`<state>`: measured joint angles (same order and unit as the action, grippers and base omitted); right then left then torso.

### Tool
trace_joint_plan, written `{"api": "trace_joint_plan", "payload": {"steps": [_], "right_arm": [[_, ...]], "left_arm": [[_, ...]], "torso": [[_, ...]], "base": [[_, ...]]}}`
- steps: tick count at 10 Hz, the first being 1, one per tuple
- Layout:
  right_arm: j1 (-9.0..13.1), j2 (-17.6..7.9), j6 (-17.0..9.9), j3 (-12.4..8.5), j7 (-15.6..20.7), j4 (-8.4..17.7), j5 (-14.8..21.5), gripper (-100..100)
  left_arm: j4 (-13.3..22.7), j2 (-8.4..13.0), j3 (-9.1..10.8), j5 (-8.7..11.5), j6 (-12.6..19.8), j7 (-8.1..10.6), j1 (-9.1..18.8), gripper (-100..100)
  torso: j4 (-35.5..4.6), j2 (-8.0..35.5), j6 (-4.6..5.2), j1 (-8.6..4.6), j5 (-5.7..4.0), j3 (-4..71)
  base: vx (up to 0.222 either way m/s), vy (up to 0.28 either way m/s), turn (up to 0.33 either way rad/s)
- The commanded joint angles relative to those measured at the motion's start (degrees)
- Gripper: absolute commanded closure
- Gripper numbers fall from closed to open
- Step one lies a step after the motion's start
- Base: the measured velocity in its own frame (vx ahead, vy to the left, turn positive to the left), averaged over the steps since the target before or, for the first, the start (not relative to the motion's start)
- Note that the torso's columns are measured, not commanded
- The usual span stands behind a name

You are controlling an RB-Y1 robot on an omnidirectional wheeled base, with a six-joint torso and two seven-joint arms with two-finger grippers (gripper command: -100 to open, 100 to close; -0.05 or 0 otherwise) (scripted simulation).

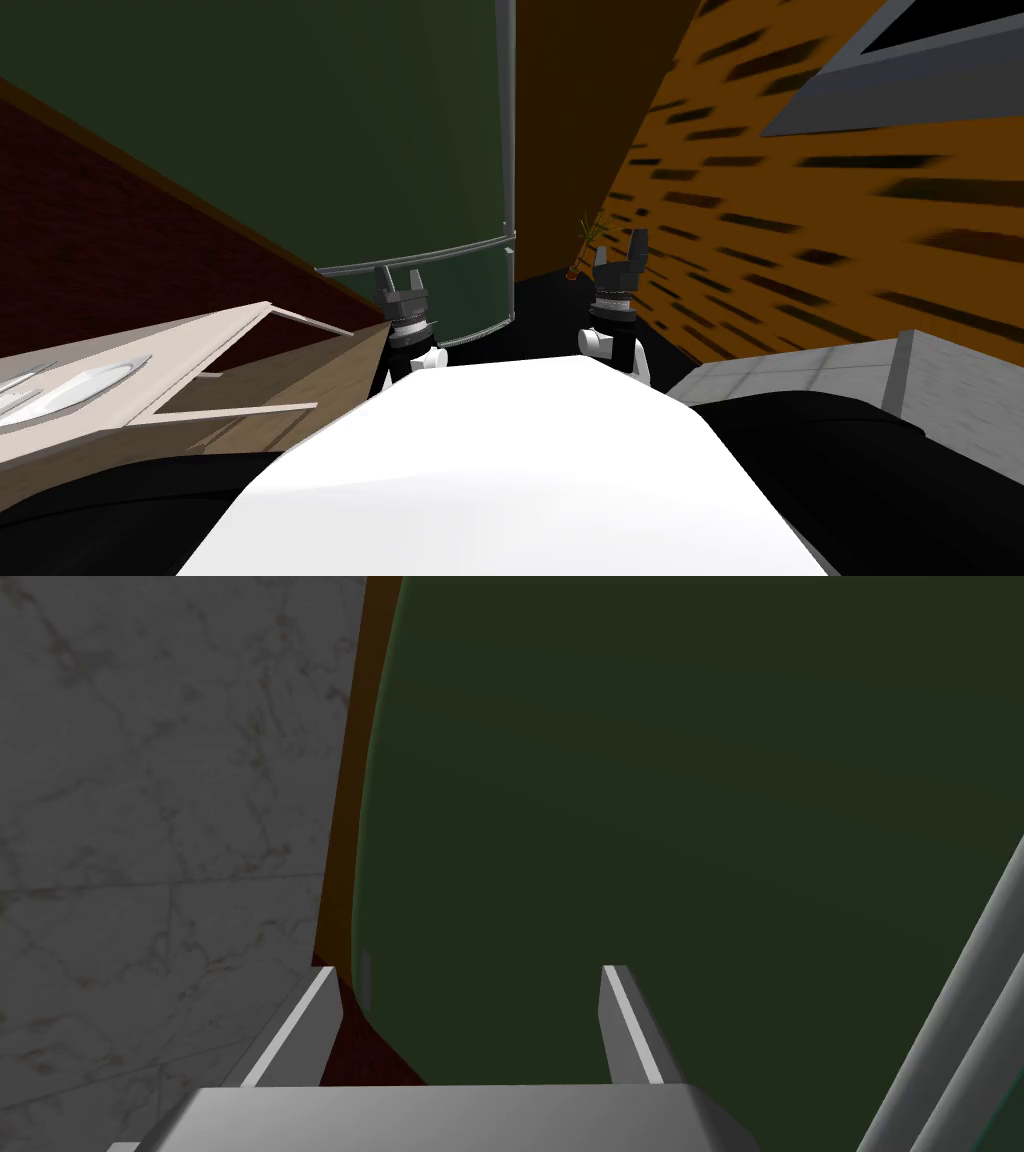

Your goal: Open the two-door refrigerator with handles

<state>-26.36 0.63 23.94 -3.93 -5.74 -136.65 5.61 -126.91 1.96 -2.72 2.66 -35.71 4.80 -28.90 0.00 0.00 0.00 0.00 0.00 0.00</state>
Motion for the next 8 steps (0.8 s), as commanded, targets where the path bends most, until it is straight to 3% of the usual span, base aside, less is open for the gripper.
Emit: {"api": "trace_joint_plan", "payload": {"steps": [1,8], "right_arm": [[0.0,0.0,0.0,0.0,0.0,0.0,0.0,0],[0.0,0.0,0.0,0.0,0.0,0.0,0.0,0]], "left_arm": [[0.0,0.0,0.00,0.0,0.0,0.00,0.0,0],[0.0,0.0,0.00,0.0,0.0,0.00,0.0,0]], "torso": [[-2.3,2.3,0.00,0.00,0.00,4.7],[-31.1,31.2,0.00,0.00,0.00,62.3]], "base": [[0.000,0.000,0.000],[0.000,0.000,0.000]]}}
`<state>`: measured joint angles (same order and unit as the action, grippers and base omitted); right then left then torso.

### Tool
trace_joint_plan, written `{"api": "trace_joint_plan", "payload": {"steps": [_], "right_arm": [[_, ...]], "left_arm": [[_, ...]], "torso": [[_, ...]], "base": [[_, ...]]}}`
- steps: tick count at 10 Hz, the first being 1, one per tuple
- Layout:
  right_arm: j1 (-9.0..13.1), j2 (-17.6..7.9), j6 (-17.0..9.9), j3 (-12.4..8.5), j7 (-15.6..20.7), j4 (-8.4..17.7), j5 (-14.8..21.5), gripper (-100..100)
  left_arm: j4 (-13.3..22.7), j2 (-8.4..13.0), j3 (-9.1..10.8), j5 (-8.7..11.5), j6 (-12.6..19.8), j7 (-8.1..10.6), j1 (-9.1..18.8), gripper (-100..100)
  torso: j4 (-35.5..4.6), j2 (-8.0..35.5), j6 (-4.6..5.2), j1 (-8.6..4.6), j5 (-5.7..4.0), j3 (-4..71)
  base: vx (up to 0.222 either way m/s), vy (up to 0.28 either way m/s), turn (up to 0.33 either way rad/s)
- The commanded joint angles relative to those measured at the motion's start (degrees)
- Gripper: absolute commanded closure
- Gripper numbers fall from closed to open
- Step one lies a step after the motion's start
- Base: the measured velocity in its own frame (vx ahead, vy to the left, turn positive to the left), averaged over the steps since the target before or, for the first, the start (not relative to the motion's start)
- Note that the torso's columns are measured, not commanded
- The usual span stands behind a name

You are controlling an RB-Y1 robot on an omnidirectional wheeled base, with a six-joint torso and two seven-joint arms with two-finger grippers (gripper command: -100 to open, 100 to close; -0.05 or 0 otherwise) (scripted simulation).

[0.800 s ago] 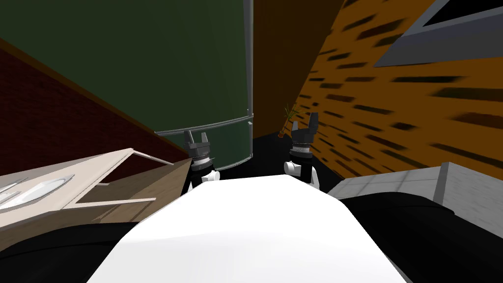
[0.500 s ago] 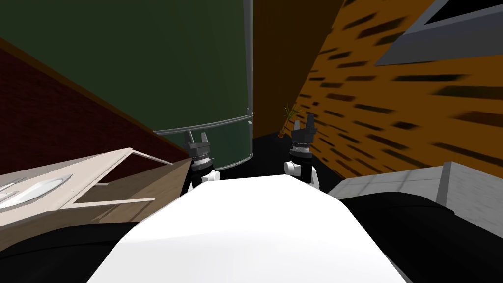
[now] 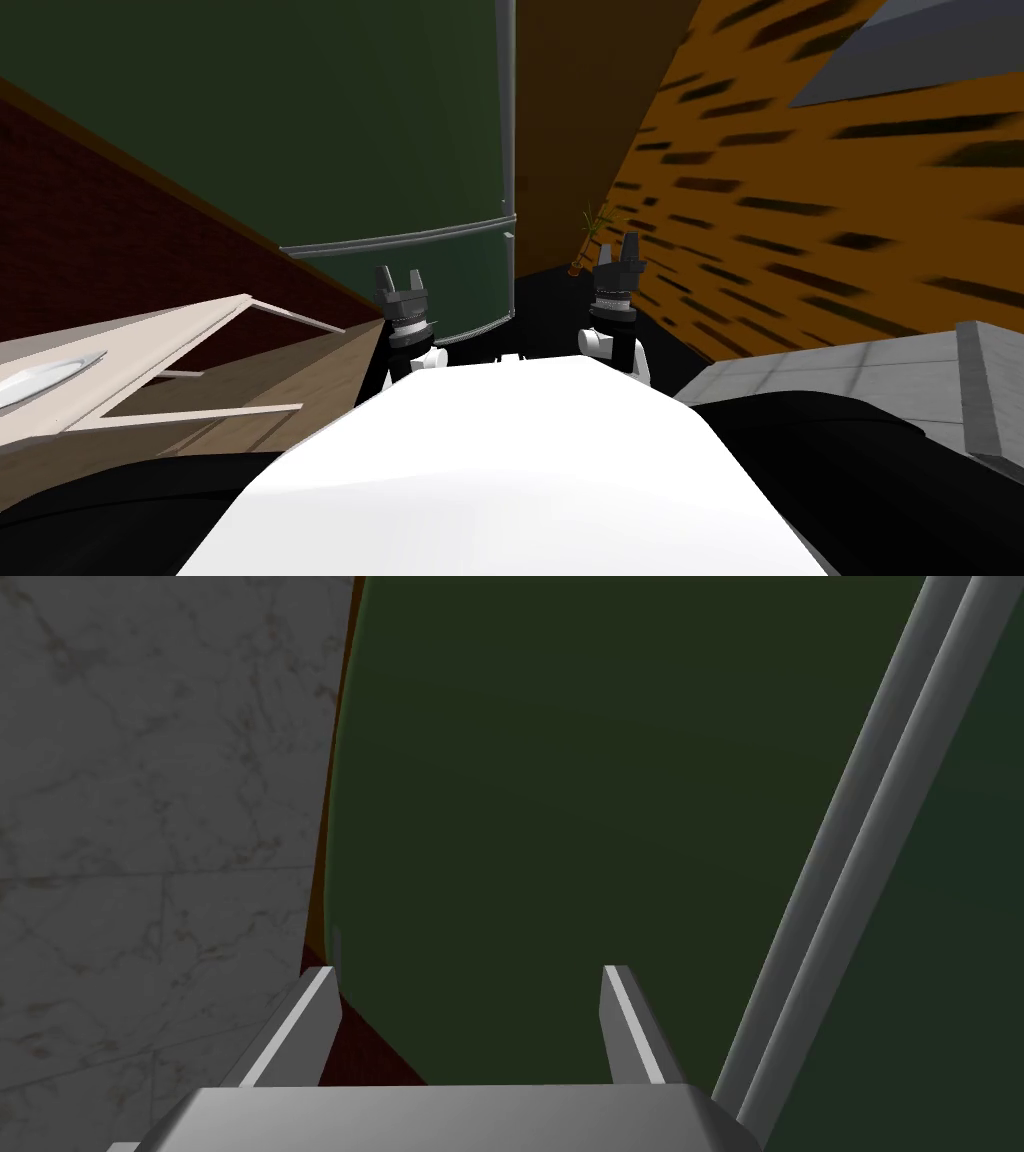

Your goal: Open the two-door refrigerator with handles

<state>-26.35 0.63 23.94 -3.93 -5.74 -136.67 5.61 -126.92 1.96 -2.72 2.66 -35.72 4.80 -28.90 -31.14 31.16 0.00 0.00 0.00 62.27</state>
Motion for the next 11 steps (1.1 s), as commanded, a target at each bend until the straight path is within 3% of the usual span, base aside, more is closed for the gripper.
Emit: {"api": "trace_joint_plan", "payload": {"steps": [1,2,4,11], "right_arm": [[0.0,0.0,0.0,0.0,0.0,0.0,0.0,0],[0.0,0.0,0.0,0.0,0.0,0.0,0.0,0],[0.0,0.0,0.0,0.0,0.0,0.0,0.0,0],[0.0,0.0,0.0,0.0,0.0,0.0,0.0,0]], "left_arm": [[0.0,0.0,0.00,0.0,0.0,0.00,0.0,0],[0.2,2.0,0.87,0.4,2.0,0.17,1.4,-100],[0.6,3.4,2.12,0.9,4.9,0.42,3.5,-100],[1.5,5.6,6.99,3.0,15.6,1.41,11.6,-100]], "torso": [[-4.2,4.2,0.00,0.00,0.00,8.5],[-8.5,8.5,0.00,0.00,0.00,16.9],[-10.9,10.9,0.00,-0.13,-0.03,22.0],[-11.1,11.1,0.00,-0.01,-0.01,22.3]], "base": [[0.000,0.000,0.000],[0.015,-0.026,0.011],[0.025,-0.062,0.016],[0.026,-0.062,0.014]]}}
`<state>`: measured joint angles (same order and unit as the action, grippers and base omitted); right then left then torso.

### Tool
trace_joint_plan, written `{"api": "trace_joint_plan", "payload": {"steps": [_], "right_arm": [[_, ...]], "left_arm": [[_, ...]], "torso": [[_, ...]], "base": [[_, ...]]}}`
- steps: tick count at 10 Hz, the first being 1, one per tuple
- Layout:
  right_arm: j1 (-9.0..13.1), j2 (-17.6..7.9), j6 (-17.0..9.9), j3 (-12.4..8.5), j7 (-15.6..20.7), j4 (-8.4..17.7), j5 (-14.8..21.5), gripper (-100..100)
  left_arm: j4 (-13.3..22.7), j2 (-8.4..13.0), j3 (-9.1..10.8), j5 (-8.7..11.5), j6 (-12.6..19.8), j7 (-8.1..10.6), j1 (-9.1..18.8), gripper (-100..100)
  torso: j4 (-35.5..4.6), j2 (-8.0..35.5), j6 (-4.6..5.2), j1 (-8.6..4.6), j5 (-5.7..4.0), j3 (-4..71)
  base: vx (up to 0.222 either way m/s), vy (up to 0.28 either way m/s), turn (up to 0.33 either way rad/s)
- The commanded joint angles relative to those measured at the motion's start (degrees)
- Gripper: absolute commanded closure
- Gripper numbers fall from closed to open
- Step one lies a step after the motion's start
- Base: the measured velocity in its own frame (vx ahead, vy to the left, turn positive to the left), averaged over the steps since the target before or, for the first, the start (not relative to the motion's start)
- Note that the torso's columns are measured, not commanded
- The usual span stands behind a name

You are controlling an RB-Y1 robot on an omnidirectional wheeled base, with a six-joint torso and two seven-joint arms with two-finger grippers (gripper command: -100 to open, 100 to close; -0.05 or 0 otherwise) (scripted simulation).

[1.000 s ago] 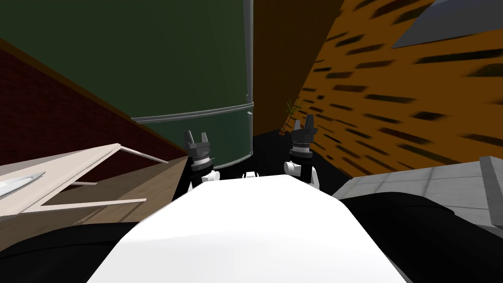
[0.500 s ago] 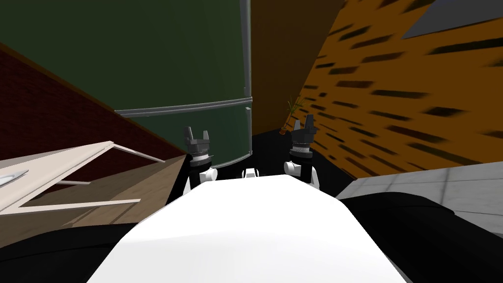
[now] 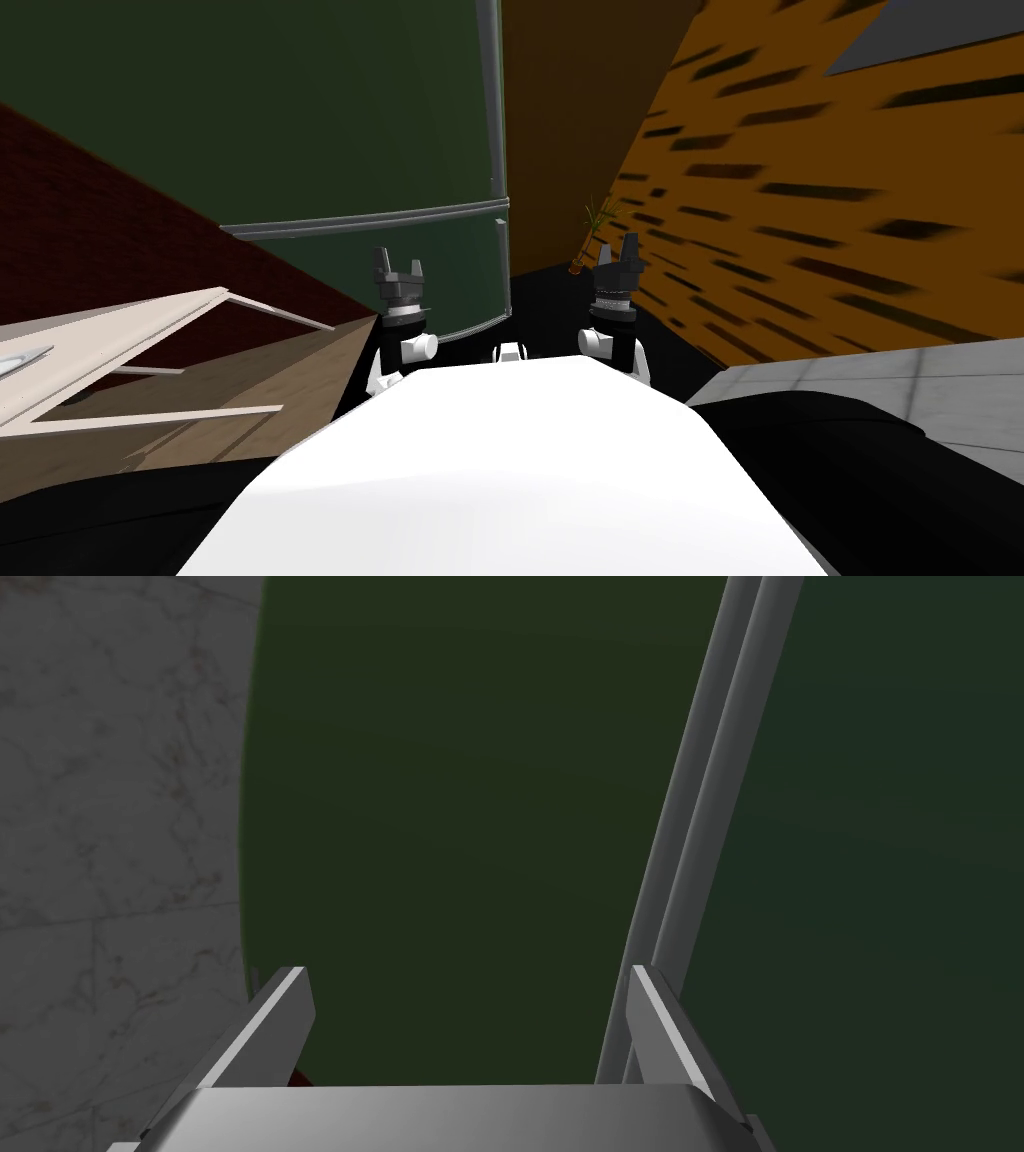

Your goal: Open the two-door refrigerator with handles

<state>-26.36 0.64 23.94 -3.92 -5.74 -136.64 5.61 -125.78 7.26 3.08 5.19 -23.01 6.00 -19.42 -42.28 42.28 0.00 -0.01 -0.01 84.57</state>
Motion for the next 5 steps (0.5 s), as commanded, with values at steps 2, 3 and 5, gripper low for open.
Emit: {"api": "trace_joint_plan", "payload": {"steps": [2,3,5], "right_arm": [[0.0,0.0,0.0,0.0,0.0,0.0,0.0,0],[0.0,0.0,0.0,0.0,0.0,0.0,0.0,0],[0.0,0.0,0.0,0.0,0.0,0.0,0.0,0]], "left_arm": [[0.5,0.7,2.39,1.0,5.5,0.45,4.0,-100],[0.5,0.7,2.39,1.0,6.0,0.45,4.0,-100],[0.6,1.0,3.65,1.6,8.8,0.71,6.1,-100]], "torso": [[0.0,0.0,0.00,0.03,0.01,0.0],[0.0,0.0,0.00,0.03,0.01,0.0],[0.0,0.0,0.00,0.03,0.01,0.0]], "base": [[0.022,-0.057,0.013],[0.021,-0.045,0.009],[0.020,-0.048,0.014]]}}
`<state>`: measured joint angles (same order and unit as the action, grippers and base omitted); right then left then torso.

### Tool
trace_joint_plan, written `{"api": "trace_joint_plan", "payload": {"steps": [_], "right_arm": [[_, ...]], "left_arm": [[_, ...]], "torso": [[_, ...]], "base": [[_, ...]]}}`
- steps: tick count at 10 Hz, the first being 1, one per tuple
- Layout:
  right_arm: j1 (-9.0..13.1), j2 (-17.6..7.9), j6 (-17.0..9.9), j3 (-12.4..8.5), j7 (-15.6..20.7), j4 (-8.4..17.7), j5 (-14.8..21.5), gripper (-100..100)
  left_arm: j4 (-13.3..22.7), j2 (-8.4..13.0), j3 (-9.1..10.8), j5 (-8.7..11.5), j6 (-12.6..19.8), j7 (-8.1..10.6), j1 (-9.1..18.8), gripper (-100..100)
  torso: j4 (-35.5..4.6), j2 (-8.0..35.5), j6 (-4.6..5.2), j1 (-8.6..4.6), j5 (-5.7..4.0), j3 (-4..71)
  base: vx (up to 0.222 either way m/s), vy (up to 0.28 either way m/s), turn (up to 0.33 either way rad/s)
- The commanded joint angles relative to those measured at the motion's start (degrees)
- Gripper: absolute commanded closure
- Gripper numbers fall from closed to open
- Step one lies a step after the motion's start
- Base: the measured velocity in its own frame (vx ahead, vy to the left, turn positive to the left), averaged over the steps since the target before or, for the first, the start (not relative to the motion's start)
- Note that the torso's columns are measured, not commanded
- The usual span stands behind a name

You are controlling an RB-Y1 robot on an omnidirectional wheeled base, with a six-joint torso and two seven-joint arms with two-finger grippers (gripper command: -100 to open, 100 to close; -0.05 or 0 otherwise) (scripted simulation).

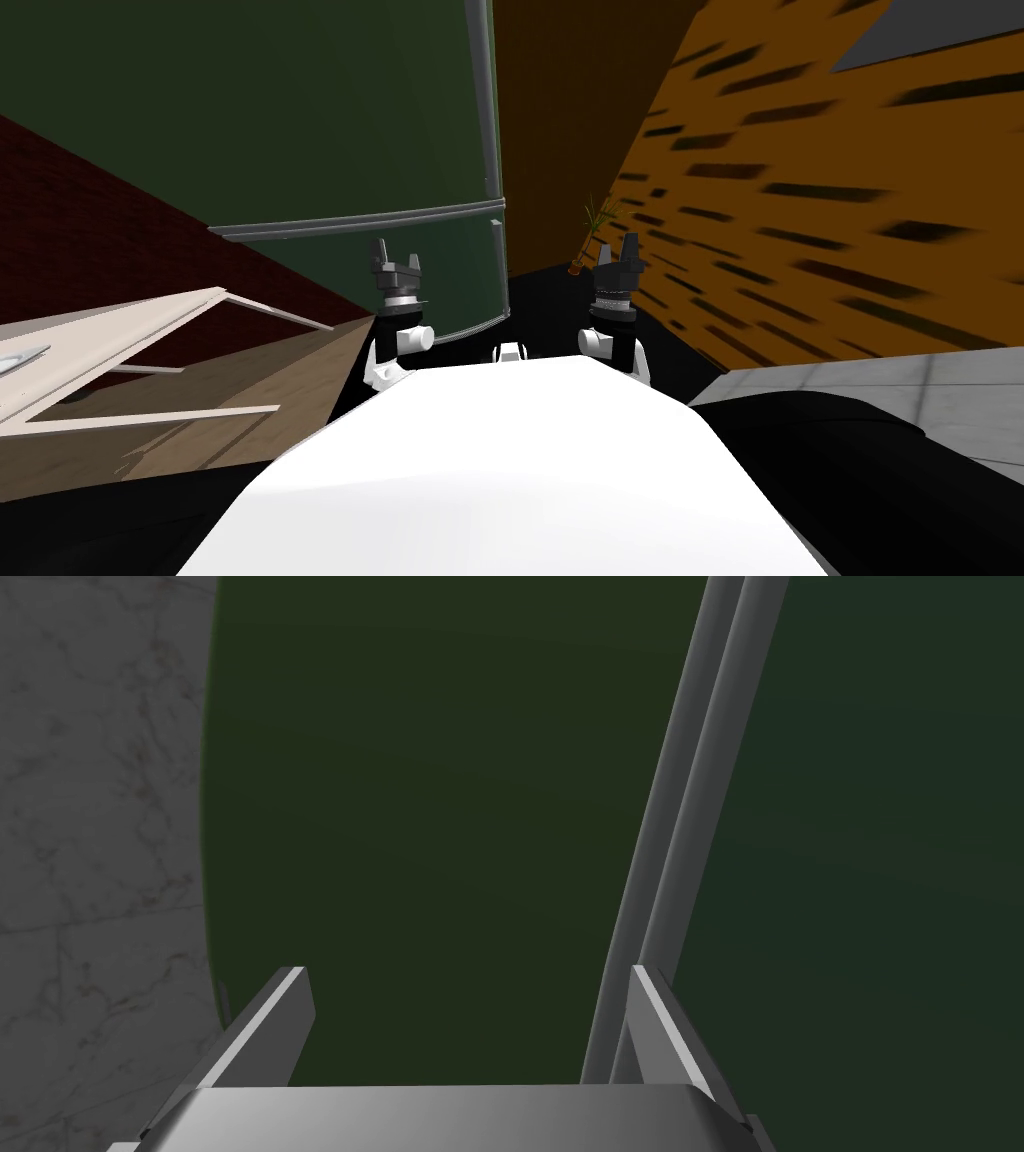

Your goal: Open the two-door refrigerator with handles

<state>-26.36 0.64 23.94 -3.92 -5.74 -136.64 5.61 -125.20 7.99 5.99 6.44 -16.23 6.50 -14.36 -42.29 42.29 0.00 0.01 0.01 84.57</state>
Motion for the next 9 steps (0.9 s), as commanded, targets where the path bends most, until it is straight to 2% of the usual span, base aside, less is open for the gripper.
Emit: {"api": "trace_joint_plan", "payload": {"steps": [1,2,3,4,5,6,7,8,9], "right_arm": [[0.0,0.0,0.0,0.0,0.0,0.0,0.0,0],[0.0,0.0,0.0,0.0,0.0,0.0,0.0,0],[0.0,0.0,0.0,0.0,0.0,0.0,0.0,0],[0.0,0.0,0.0,0.0,0.0,0.0,0.0,0],[0.0,0.0,0.0,0.0,0.0,0.0,0.0,0],[0.0,0.0,0.0,0.0,0.0,0.0,0.0,0],[0.0,0.0,0.0,0.0,0.0,0.0,0.0,0],[0.0,0.0,0.0,0.0,0.0,0.0,0.0,0],[0.0,0.0,0.0,0.0,0.0,0.0,0.0,0]], "left_arm": [[0.2,0.5,2.05,0.9,4.1,0.48,3.2,-100],[0.2,0.5,2.05,0.9,5.0,0.48,3.2,-100],[0.3,0.8,3.41,1.5,7.1,0.76,5.4,-100],[0.3,0.8,3.41,1.5,8.1,0.76,5.4,-100],[0.5,1.0,4.80,2.1,10.2,1.04,7.7,-100],[0.5,1.0,4.80,2.1,11.2,1.04,7.7,-100],[0.7,1.2,6.23,2.7,13.1,1.34,10.0,-100],[0.7,1.2,6.23,2.7,14.5,1.34,10.0,-100],[0.9,1.4,7.68,3.4,16.2,1.63,12.4,-100]], "torso": [[0.0,0.0,0.00,0.00,0.00,0.0],[0.0,0.0,0.00,-0.05,-0.02,0.0],[0.0,0.0,0.00,-0.03,-0.01,0.0],[0.0,0.0,0.00,-0.08,-0.03,0.0],[0.0,0.0,0.00,-0.01,-0.01,0.0],[0.0,0.0,0.00,-0.03,-0.01,0.0],[0.0,0.0,0.00,0.03,0.00,0.0],[0.0,0.0,0.00,-0.01,0.00,0.0],[0.0,0.0,0.00,0.02,0.00,0.0]], "base": [[0.016,-0.057,0.014],[0.024,-0.056,0.010],[0.034,-0.076,0.021],[0.028,-0.067,0.012],[0.018,-0.075,0.015],[0.021,-0.062,0.011],[0.035,-0.070,0.019],[0.026,-0.059,0.014],[0.022,-0.072,0.019]]}}
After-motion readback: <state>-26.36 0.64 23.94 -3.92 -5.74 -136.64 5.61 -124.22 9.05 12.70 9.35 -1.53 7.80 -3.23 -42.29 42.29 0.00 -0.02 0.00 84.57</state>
